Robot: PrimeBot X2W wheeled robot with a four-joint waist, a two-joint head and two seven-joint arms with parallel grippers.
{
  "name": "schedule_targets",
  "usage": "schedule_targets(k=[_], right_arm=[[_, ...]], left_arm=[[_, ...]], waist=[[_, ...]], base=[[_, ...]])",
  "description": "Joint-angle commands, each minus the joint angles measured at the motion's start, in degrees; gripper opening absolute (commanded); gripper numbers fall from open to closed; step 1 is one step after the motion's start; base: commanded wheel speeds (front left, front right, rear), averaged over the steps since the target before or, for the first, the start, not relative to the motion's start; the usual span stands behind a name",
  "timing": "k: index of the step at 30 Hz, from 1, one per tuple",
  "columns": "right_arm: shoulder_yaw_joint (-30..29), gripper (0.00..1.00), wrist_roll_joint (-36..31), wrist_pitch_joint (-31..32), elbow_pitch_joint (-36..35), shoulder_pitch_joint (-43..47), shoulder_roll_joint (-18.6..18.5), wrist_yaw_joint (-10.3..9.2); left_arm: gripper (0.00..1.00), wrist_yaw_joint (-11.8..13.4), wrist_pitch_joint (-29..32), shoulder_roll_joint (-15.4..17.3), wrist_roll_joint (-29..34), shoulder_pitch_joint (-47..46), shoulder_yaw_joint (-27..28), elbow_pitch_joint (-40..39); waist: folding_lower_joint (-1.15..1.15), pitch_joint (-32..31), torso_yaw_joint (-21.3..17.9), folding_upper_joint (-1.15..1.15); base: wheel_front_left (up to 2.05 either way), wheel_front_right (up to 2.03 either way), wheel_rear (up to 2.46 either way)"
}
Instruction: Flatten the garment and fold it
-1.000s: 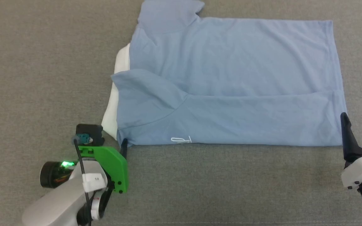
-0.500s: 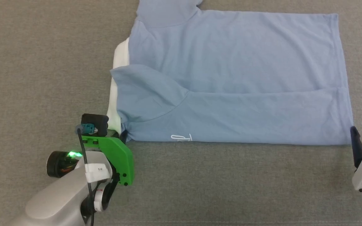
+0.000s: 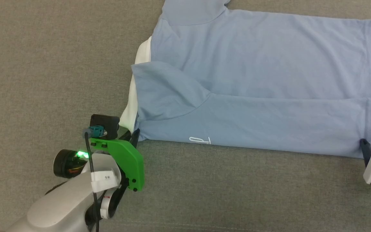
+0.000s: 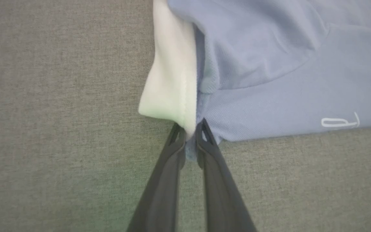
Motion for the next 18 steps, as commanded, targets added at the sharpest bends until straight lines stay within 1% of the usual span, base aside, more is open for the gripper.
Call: schedule_targets(k=[1, 5, 11, 15, 18], right_arm=[[0.64, 0.0, 0.12, 1.21, 1.6, 0.31, 1.04, -0.06], [1.26, 0.0, 1.23, 1.8, 1.41, 0.87, 0.65, -0.06], [3.47, 0.0, 4.85, 0.85, -1.76, 1.8, -2.49, -0.06], [4.39, 0.0, 7.3, 2.51, -4.54, 3.41, -4.51, -0.06], [3.95, 0.0, 8.58, 4.47, -6.46, 5.51, -5.53, -0.06]], left_arm=[[0.0, 0.43, 0.06, 0.62, 0.87, -0.43, 0.11, -0.05], [0.0, 0.32, 0.21, 0.9, 0.52, -0.01, 0.07, 0.12], [0.0, 0.19, -0.01, 1.86, -0.23, 0.82, 0.58, 0.67], [0.0, 0.11, 0.24, 2.69, -1.18, 1.94, 0.8, 0.66], [0.0, -0.07, 0.77, 3.61, -1.84, 2.97, 0.63, 0.18]], waist=[[0.0, 0.1, 0.09, 0.0], [0.0, -0.54, -0.23, 0.0], [0.0, -3.71, -0.95, 0.0], [0.0, -7.19, -1.1, 0.0], [0.0, -9.42, -0.79, 0.0]], base=[[0.0, 0.0, 0.0], [0.0, 0.0, 0.0], [0.0, 0.0, 0.0], [0.0, 0.0, 0.0], [0.0, 0.0, 0.0]])
